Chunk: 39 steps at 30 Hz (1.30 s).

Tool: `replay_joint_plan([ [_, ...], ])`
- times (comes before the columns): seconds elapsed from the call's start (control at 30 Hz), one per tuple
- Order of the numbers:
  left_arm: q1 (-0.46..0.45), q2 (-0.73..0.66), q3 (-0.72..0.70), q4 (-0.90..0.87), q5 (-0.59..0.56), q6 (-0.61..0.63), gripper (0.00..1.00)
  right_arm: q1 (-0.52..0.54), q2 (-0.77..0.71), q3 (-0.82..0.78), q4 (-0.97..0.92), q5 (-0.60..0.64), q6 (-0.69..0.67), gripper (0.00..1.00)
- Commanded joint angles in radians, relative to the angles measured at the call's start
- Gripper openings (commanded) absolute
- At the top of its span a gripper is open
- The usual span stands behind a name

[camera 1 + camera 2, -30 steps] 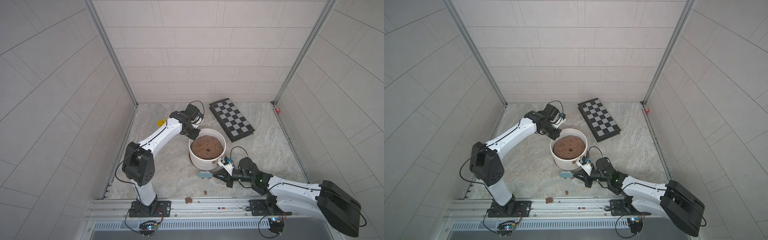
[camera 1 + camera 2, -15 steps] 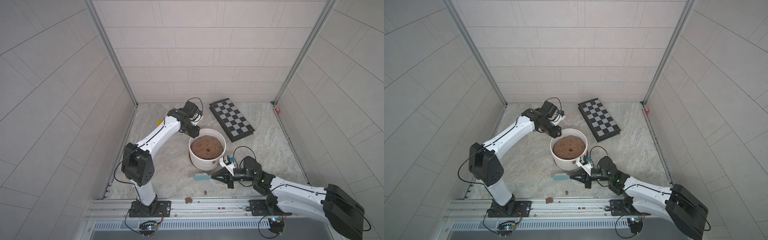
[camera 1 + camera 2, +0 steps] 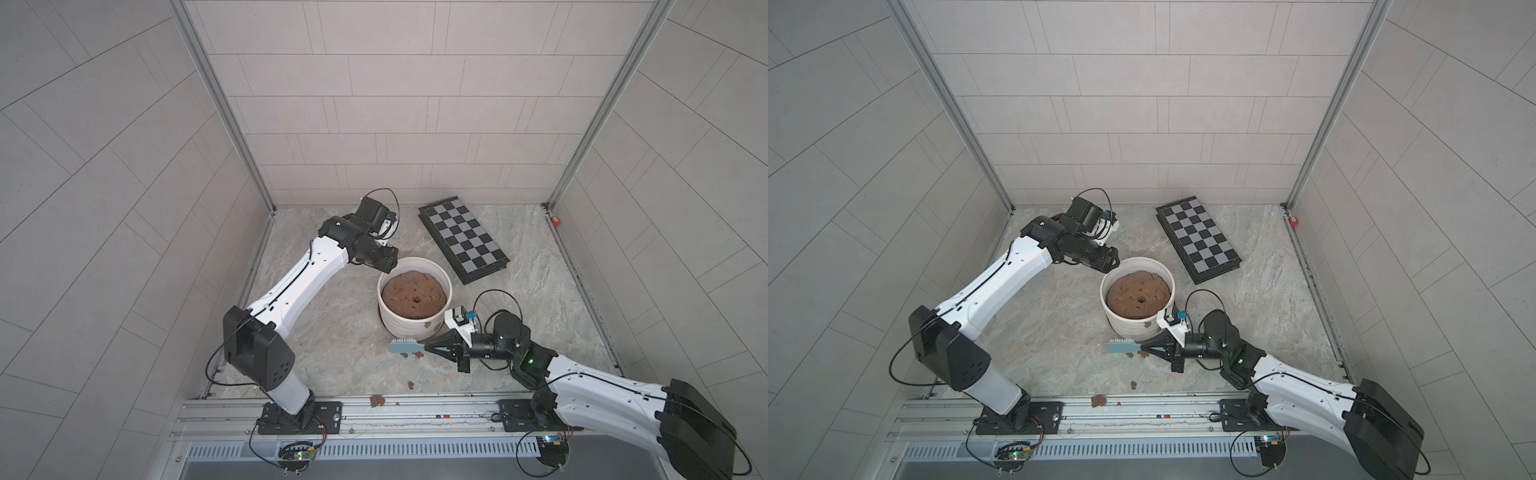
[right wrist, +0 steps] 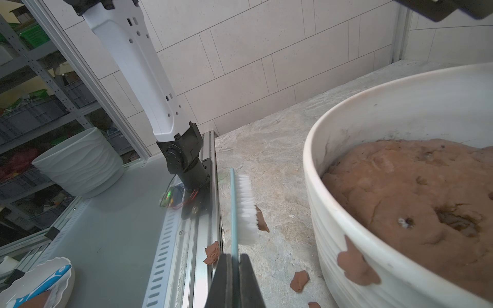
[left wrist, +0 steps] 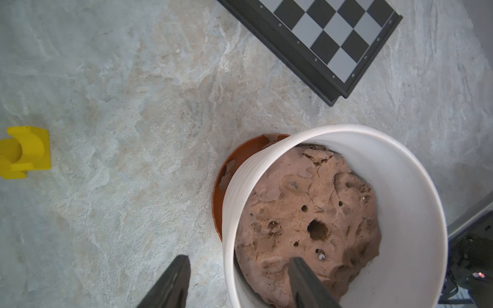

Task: Scrub the dried mud off the ceramic pot
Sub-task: Rotate the pot on the tray.

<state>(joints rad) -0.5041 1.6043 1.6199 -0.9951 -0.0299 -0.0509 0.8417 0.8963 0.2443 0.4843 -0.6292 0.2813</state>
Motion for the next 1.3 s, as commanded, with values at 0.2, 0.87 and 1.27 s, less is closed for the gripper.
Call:
replay_joint_plan([
  [0.2,-0.073,-0.165,-0.194,0.058,-0.169,-0.462,0.66,-0.028,-0.054,0.032,-0.082,-0.007,0.018,0.00],
  [0.87,-0.396,-0.101,-0.318,-0.049,-0.425,-1.044,0.51,-0.088,-0.154,0.034,-0.178,-0.018,-0.001,0.00],
  [1.27,-0.414,-0.076,-0.316,-0.073,-0.482,-1.059,0.26,-0.104,-0.164,0.020,-0.170,-0.020,0.002,0.00],
])
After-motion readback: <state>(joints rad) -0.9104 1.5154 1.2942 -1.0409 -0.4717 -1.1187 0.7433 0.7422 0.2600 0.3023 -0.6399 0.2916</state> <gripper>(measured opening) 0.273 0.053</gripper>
